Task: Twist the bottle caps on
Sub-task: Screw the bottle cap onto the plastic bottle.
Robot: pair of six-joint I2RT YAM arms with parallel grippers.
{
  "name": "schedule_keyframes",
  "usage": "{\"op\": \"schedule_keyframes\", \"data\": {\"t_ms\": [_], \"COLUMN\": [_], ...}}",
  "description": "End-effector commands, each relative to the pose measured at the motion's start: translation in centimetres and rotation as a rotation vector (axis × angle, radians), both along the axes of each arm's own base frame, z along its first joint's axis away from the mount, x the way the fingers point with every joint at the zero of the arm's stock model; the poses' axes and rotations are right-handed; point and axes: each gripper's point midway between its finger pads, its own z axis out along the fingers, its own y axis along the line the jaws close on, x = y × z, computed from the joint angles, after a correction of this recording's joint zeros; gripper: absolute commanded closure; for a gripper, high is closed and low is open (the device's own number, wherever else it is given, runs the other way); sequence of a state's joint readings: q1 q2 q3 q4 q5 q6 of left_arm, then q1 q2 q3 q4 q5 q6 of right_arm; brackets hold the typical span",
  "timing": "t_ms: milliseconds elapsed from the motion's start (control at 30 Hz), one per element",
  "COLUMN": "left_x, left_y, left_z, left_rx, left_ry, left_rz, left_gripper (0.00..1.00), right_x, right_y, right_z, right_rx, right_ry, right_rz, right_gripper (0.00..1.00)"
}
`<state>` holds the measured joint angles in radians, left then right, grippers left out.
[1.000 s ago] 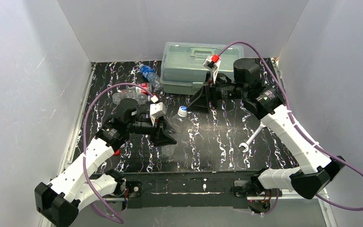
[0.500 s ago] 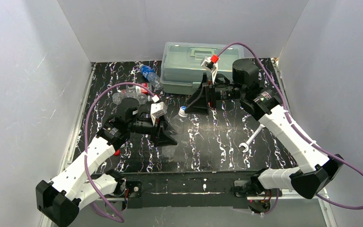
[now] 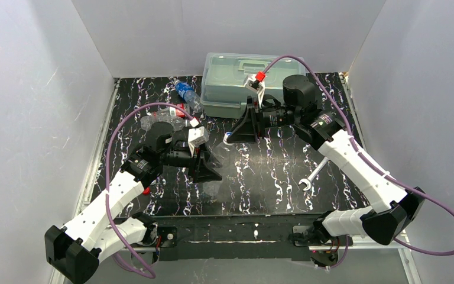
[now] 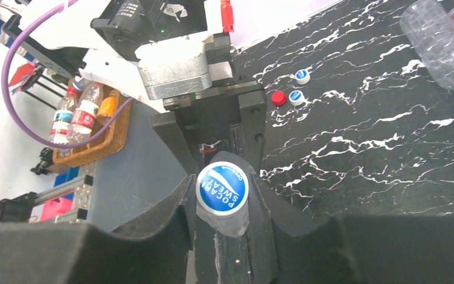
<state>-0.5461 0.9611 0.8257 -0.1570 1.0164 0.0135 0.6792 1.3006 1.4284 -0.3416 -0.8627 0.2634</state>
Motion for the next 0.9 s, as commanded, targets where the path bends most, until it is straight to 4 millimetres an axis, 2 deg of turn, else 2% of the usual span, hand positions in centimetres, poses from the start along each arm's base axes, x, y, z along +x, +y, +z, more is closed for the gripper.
{"op": "schedule_keyframes", "data": {"t_ms": [0, 67, 167, 267, 300, 433, 533, 633, 700, 867], "left_x": [0.1, 1.1, 4.9, 8.5, 9.8, 13.1, 14.5, 14.8, 14.6, 13.3], "left_y": [0.1, 0.2, 1.1, 2.5, 3.2, 5.4, 5.9, 5.4, 5.2, 5.5], "left_z": [0.4, 0.1, -0.8, -0.3, -0.1, 0.8, 1.7, 2.5, 2.4, 0.3], "left_rx": [-0.009, 0.013, 0.106, 0.187, 0.214, 0.286, 0.31, 0.317, 0.319, 0.358], "left_ry": [-0.021, -0.037, -0.093, -0.164, -0.194, -0.274, -0.318, -0.371, -0.382, -0.358], "left_rz": [0.009, 0.063, 0.261, 0.44, 0.511, 0.717, 0.794, 0.808, 0.798, 0.744], "left_gripper": [1.0, 1.0, 1.0, 1.0, 1.0, 1.0, 1.0, 1.0, 1.0, 1.0], "right_x": [0.3, 0.9, 1.8, 2.9, 3.8, 6.6, 8.0, 8.6, 8.9, 9.3], "right_y": [0.0, 0.1, 0.5, 1.3, 1.4, 1.5, 2.1, 3.3, 3.6, 3.2], "right_z": [1.1, 0.9, 0.0, -0.8, -1.4, -4.1, -5.8, -5.6, -4.9, -0.6], "right_rx": [0.017, -0.014, -0.091, -0.174, -0.212, -0.368, -0.457, -0.46, -0.421, -0.295], "right_ry": [-0.023, 0.006, 0.039, 0.059, 0.08, 0.175, 0.185, 0.163, 0.157, 0.067], "right_rz": [-0.027, -0.064, -0.14, -0.245, -0.314, -0.561, -0.707, -0.76, -0.771, -0.766], "right_gripper": [0.67, 0.76, 0.89, 0.97, 0.98, 0.99, 0.99, 0.99, 0.95, 0.58]}}
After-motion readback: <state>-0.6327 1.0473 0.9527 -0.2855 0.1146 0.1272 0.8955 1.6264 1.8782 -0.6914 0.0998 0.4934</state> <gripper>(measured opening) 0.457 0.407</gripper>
